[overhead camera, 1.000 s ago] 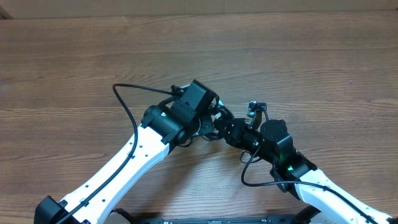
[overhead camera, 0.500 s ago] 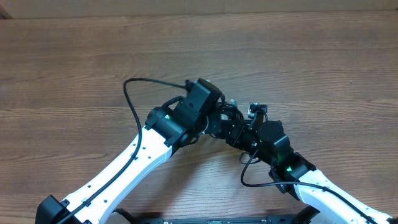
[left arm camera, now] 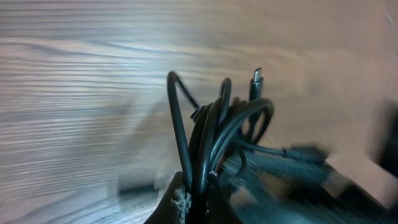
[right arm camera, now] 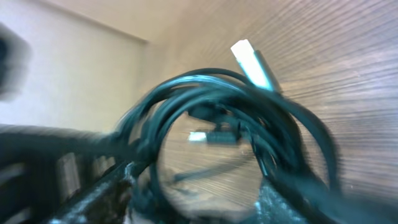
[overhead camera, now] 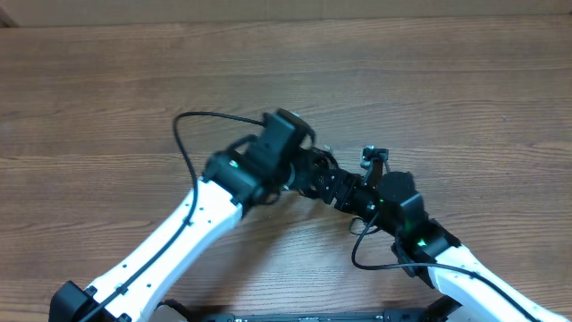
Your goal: Untangle cables
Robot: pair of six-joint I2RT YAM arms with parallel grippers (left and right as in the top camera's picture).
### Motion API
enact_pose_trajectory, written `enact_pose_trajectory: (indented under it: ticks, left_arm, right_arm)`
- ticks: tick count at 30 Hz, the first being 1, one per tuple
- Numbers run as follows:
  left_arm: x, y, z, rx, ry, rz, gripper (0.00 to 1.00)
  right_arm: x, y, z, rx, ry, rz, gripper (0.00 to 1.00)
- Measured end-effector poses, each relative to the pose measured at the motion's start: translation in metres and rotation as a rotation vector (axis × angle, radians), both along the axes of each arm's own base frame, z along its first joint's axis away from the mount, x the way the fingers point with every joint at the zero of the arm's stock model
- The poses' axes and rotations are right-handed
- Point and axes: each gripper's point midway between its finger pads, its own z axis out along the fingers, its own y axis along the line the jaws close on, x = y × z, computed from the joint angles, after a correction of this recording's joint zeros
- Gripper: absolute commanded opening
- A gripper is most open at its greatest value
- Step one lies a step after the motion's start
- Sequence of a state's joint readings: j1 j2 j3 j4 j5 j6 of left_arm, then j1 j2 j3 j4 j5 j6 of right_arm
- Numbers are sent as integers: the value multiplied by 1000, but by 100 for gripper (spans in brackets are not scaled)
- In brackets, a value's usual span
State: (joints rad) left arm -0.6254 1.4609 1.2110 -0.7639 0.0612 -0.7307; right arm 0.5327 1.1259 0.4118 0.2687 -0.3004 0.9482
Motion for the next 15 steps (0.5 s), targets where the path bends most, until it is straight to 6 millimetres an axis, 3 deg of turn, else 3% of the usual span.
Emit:
enact_pose_trajectory:
  ticks: [2,3,8,13,15]
  left_arm:
    - [16,22,0,-6,4,100,4]
    - [21,30,0,-9,7,138,4]
    - [37,59,0,-16,13,256,4]
    - [34,54,0,-43,31,233,4]
    - [32,49,1,-48,32,186,4]
  right_arm:
    - [-3,1,11,19,-30,29,97]
    - [-5,2,13,19,-41,44,100]
    - [-16,3,-2,-49,-30,111,100]
    - [-16,2,-20,-98,2,120,100]
    - [-13,0,-29,-123,12,105,95]
